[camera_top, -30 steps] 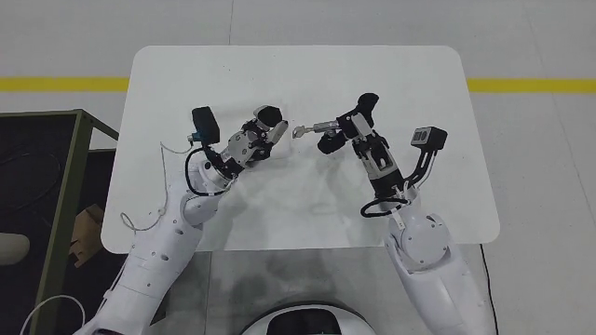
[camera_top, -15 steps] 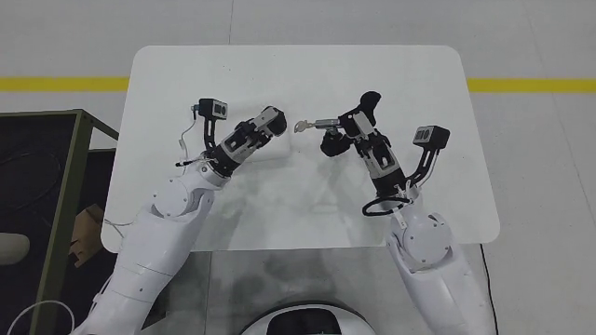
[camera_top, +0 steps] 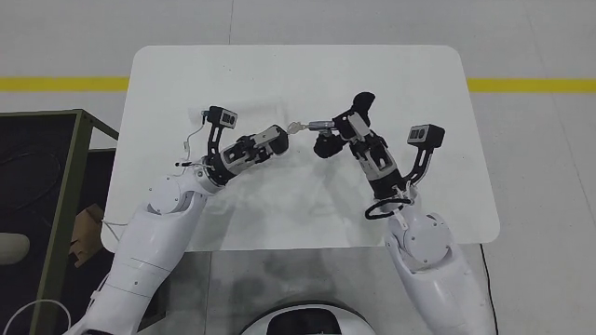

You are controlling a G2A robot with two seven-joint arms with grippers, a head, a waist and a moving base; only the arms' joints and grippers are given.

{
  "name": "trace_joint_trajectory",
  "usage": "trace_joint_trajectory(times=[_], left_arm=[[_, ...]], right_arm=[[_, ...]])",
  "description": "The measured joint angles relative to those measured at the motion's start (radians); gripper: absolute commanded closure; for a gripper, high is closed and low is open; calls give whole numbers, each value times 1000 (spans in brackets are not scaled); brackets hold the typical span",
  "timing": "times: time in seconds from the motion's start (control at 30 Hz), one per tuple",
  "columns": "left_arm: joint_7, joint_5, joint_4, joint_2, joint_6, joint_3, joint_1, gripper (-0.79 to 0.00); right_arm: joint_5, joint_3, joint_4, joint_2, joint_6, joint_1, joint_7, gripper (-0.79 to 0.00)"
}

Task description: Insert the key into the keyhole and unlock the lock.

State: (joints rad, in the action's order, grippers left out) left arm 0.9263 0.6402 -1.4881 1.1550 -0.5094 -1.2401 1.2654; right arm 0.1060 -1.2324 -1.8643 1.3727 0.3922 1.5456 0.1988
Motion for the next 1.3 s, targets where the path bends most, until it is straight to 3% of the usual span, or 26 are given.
trace_joint_trajectory(times=[0.17,0.67,0.77,0.87,1.1,1.3], left_arm=[[47,31,7,2,-15,6,-9,-357],[82,51,21,3,-20,-3,-15,-289],[85,47,25,3,-17,-4,-18,-243],[89,47,23,3,-15,-5,-18,0],[74,-3,-8,2,-69,-19,-14,0],[-29,-245,-58,2,-212,-32,6,0]], right_arm=[[3,8,-5,-1,20,-4,26,0],[-13,26,8,-4,42,-23,58,0],[-10,27,9,-5,46,-25,60,0],[-12,27,12,-6,46,-27,59,0],[-33,23,14,-7,38,-27,40,0],[-35,17,9,-8,23,-25,20,0]])
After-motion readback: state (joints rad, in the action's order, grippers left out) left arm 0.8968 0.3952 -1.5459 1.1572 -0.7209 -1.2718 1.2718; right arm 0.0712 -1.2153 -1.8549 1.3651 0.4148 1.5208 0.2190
